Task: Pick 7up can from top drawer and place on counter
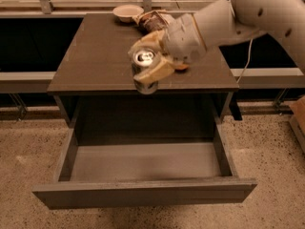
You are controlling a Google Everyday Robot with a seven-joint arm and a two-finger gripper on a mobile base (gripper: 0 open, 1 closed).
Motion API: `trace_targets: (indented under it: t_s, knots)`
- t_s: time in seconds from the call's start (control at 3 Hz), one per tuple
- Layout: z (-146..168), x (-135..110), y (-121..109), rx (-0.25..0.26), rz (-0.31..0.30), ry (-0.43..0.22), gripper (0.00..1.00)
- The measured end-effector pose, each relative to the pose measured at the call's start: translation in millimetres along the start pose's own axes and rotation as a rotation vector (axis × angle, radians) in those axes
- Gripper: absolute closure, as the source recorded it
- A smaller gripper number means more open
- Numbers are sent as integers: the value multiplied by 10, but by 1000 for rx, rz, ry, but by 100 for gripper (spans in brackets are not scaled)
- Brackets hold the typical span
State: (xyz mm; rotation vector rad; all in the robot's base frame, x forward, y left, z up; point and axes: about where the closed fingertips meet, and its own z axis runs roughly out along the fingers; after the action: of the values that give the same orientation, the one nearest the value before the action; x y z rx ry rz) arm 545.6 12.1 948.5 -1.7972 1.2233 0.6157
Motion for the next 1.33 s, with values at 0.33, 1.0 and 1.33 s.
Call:
trace_targets:
  t_s: [0.33, 1.0, 1.33]
  knots:
    - [123, 3, -385, -80, 116, -21, 100]
    - [359, -164, -1352, -16, 325, -84, 100]
    - [423, -144, -1637, 53, 376, -77, 100]
